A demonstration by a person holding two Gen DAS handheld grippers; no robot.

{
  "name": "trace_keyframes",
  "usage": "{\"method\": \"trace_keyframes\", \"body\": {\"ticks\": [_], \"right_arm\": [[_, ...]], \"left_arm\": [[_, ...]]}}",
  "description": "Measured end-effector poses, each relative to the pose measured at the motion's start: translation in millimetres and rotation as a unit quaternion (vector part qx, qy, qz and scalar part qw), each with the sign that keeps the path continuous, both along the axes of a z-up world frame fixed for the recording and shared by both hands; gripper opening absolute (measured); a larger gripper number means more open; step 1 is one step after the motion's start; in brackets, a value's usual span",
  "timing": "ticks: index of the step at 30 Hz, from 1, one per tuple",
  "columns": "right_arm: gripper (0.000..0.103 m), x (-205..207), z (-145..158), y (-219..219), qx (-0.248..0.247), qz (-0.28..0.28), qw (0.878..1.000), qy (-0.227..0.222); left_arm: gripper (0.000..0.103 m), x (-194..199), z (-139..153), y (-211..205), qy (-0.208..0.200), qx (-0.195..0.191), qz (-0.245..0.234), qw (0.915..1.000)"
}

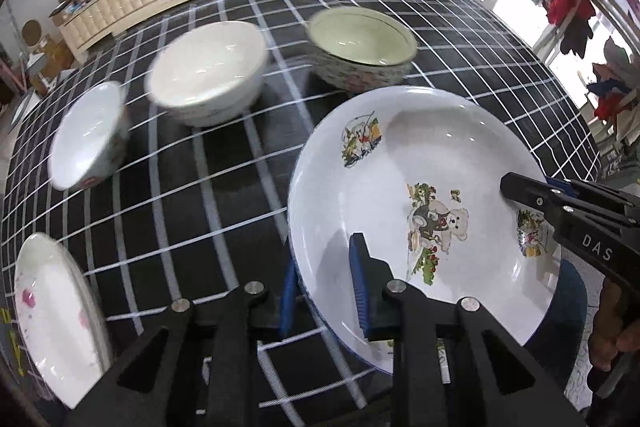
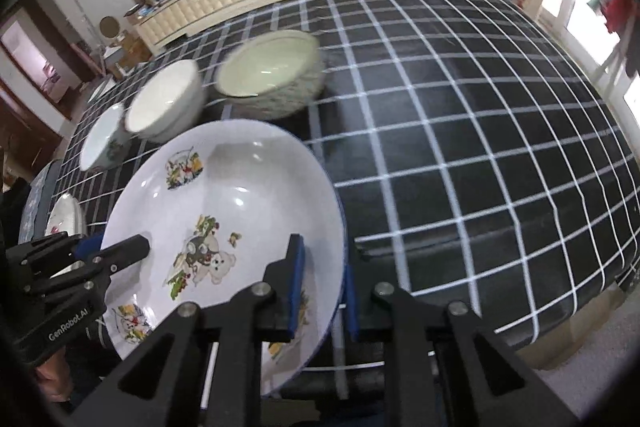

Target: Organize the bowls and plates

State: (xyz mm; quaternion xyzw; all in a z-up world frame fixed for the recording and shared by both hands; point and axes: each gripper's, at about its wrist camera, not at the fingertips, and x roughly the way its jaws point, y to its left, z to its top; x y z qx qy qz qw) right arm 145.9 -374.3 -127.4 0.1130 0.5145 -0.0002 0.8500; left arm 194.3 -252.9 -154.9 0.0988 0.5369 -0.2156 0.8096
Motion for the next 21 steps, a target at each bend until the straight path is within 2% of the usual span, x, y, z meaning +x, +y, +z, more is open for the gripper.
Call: {"method": "trace_keyframes", "body": {"ticks": [10,21], "right_arm": [[0.02,13.9,17.6,96.2,0.002,0.084,0.996,-0.021],[0.019,37.9,10.4,205.7,0.004,0.174,0.985,-0.014]], "left_arm": [[0.023,-14.2,25.1,117.3,-0.013,-0.015,0.086,0.9961],[0.022,-28.2,29.2,243.6,-0.014,-0.013,0.185,0.9826]]}}
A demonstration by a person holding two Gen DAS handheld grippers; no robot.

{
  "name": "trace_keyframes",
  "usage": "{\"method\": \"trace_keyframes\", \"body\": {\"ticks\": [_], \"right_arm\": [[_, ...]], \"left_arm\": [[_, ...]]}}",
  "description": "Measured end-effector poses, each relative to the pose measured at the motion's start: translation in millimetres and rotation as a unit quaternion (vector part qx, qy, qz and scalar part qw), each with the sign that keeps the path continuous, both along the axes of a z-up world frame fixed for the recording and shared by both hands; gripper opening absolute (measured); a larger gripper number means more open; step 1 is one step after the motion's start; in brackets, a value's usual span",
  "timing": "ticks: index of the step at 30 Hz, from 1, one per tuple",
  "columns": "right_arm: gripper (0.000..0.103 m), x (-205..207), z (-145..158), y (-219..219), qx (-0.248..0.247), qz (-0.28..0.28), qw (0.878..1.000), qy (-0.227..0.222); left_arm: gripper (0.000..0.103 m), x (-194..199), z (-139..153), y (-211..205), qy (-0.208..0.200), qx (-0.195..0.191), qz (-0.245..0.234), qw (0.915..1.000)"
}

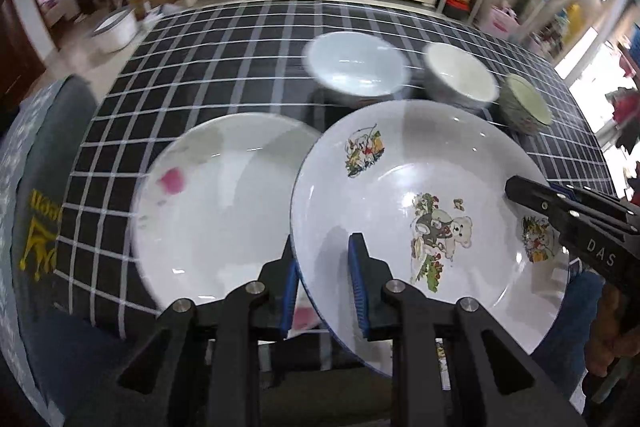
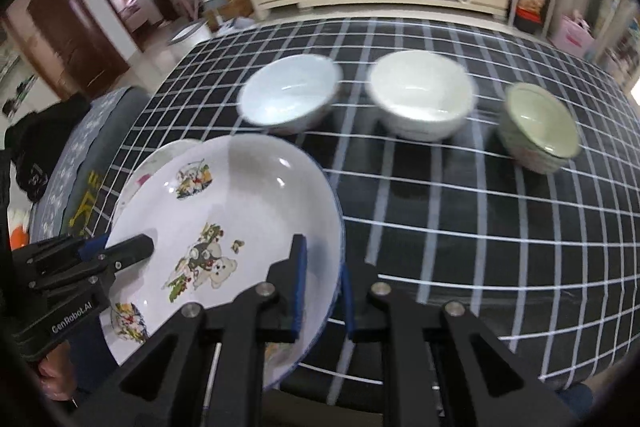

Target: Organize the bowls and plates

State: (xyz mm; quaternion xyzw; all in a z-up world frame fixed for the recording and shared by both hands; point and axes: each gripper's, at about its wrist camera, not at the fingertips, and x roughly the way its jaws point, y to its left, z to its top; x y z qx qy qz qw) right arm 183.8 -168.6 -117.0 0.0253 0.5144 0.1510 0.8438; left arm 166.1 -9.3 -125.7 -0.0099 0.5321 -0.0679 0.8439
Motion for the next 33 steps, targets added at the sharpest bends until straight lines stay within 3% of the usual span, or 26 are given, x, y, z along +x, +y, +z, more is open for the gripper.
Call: {"method": "trace_keyframes", "body": {"ticks": [8,33], "right_arm": [[0.019,10.0,-18.1,51.9,-0.003,0.029,0.999,0.022],[0.019,27.5,-39.7,101.2,-0.037,0.049,0.997,0.048]], "left_arm": [[0.021,-5.6,-12.5,59.5,0.018,0.002,0.044,0.9989],[0.02,8.2,-49.4,107.8,0.042,-0.02,0.08,0.9957]]}}
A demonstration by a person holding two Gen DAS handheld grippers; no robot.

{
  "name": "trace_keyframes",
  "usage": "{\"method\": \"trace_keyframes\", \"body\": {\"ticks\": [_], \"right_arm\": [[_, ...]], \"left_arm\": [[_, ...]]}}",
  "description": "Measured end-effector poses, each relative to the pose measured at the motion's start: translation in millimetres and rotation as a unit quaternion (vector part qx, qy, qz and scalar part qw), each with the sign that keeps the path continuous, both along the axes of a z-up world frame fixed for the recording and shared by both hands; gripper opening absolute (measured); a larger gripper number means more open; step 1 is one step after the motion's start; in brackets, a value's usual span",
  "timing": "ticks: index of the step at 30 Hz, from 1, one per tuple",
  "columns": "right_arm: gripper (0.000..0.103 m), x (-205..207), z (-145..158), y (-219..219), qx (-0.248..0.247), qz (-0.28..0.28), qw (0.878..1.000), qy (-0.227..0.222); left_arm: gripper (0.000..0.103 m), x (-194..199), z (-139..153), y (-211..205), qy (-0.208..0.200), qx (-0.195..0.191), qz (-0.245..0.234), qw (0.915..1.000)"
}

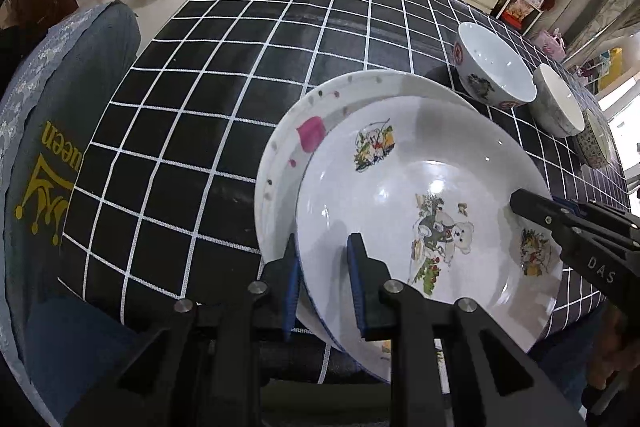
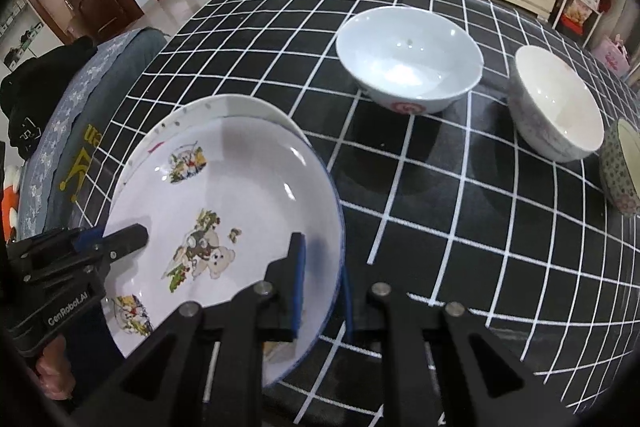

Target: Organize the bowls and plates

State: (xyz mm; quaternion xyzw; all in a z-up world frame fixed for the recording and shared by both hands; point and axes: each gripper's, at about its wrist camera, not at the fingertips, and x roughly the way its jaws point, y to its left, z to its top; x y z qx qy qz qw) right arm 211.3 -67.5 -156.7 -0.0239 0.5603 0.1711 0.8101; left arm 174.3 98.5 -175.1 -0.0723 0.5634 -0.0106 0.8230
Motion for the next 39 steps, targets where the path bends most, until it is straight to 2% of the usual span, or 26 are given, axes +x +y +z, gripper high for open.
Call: {"method": "trace_keyframes", "body": {"ticks": [6,8,12,16,19,21,22,23,25,28,39], "right_arm": [[0.02,1.9,-2.8,-0.7,0.007,0.0,1.0,0.003],[0.02,1.7,-3.9,1.0,0.007,0.0,1.0,0.006],[0.021,-4.1,-3.0,9.5,-0.022,0.016,1.0,-0.011],[0.022,-4.5,-4.8,10.7,-0.018,0.015,1.0,-0.005],[0.023,-5.3,-1.1,8.1,-0.014,0.012,1.0,-0.004],[0.037,-6.7,5.0,3.6,-0.006,0.009,1.0,-0.007],[0.05,-6.9,8.8,1.2,-0.004,0.009,1.0,-0.01],[0.056,-7.5,13.9,-1.8,-0.003,0.007,1.0,-0.018],[0.056,-7.9,21.4,-6.4,-0.002,0.003,1.0,-0.028],[0.056,-4.4,32.1,-17.6,0.005,-0.005,0.999,-0.034],[0.056,23.0,54.2,-58.3,0.011,-0.034,0.998,-0.047]], "left_arm": [[0.021,0.0,2.2,1.3,0.002,0.0,0.009,1.0],[0.025,-1.5,4.7,-0.3,-0.001,0.009,0.005,0.9999],[0.034,-4.7,12.1,-1.0,-0.013,0.012,0.011,0.9998],[0.042,-6.5,19.5,-1.3,-0.025,0.033,0.014,0.9991],[0.042,-8.6,22.7,-1.6,-0.029,0.036,0.008,0.9989],[0.042,-9.4,25.4,-2.1,-0.031,0.034,0.006,0.9989],[0.042,-9.3,27.2,-2.0,-0.032,0.031,0.006,0.999],[0.042,-8.8,28.1,-3.2,-0.032,0.028,0.006,0.9991],[0.042,-6.5,32.3,-5.6,-0.031,0.023,0.004,0.9992],[0.051,-1.5,41.0,-14.5,-0.039,0.022,-0.005,0.999],[0.052,41.1,68.8,-62.5,-0.054,0.015,-0.051,0.9971]]}}
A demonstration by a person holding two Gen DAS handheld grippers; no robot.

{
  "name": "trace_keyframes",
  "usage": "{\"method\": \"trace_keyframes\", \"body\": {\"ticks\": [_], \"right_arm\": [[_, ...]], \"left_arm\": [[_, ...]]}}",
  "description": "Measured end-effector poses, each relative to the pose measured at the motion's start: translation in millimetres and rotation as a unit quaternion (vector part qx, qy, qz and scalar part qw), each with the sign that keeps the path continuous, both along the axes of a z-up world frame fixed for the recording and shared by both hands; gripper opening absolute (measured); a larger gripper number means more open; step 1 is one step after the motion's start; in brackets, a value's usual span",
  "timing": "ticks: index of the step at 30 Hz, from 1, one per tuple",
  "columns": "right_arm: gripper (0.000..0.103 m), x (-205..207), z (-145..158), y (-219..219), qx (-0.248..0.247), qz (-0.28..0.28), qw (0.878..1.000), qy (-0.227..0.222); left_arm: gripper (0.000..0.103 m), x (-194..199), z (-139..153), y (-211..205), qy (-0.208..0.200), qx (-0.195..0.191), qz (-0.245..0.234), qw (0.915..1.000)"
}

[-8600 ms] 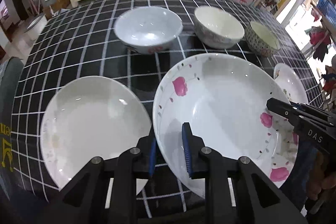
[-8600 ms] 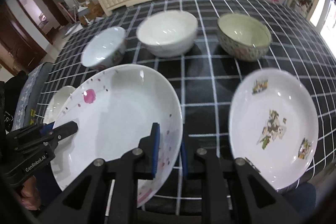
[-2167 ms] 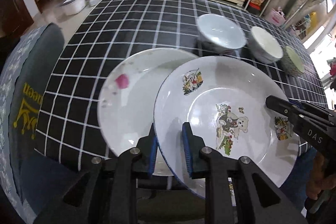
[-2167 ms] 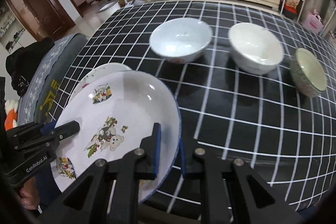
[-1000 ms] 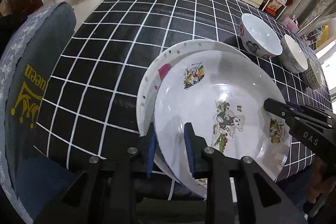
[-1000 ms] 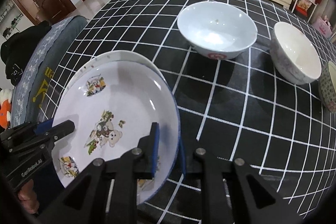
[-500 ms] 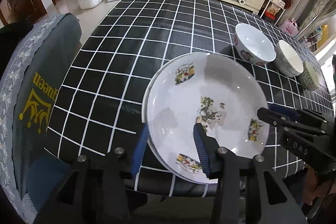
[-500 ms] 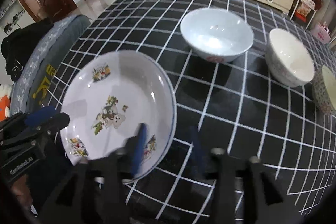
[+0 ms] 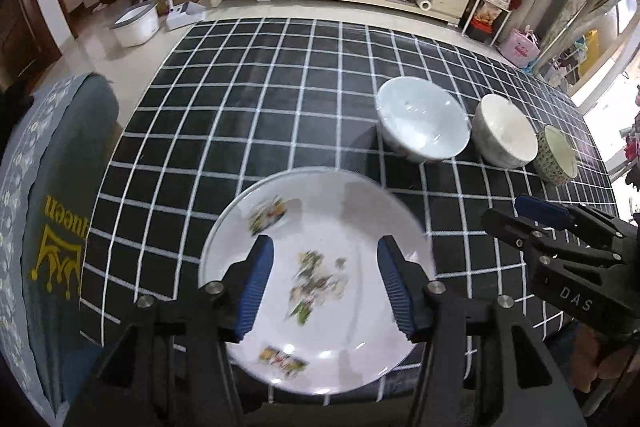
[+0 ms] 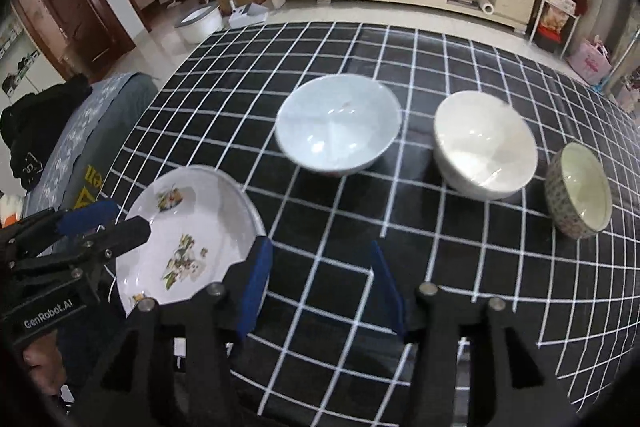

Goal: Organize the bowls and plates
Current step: 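Move both tools toward the white bowl with the red logo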

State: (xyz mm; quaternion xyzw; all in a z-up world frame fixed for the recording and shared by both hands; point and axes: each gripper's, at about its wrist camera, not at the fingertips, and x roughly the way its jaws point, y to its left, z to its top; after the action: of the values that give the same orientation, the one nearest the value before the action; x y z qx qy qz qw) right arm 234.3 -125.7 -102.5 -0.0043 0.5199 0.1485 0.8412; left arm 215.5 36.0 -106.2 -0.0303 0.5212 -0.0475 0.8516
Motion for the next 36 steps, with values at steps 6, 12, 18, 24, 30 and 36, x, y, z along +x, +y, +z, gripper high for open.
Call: {"method": "trace_keyframes", "body": {"ticks": [6,12,18,24,30,36], "right_arm": [[0.056,20.1,9.2,-14.5,0.0,-0.003,1.0,-0.007],[0.056,43.3,13.4,-20.3,-0.002,-0.003,1.0,-0.012],[0.056,66.1,10.5,-19.2,-0.005,0.001,1.0,-0.012],[0.056,86.1,-1.8,-15.9,-0.014,0.007,1.0,-0.002],[0.056,103.5,-17.7,-10.0,-0.034,0.016,0.999,0.006],[0.056,118.4,-31.5,-9.6,-0.045,0.026,0.999,0.015]], "left_arm": [[0.052,26.8,9.7,-23.2,-0.002,-0.002,-0.015,0.9999],[0.052,57.4,12.0,-37.1,0.004,-0.005,-0.024,0.9997],[0.052,86.8,8.2,-46.1,0.012,0.005,-0.037,0.9992],[0.052,110.6,-5.9,-47.2,0.029,0.004,-0.041,0.9988],[0.052,133.1,-27.3,-51.2,0.048,0.01,-0.045,0.9978],[0.052,146.8,-42.1,-62.6,0.054,0.017,-0.06,0.9966]]}}
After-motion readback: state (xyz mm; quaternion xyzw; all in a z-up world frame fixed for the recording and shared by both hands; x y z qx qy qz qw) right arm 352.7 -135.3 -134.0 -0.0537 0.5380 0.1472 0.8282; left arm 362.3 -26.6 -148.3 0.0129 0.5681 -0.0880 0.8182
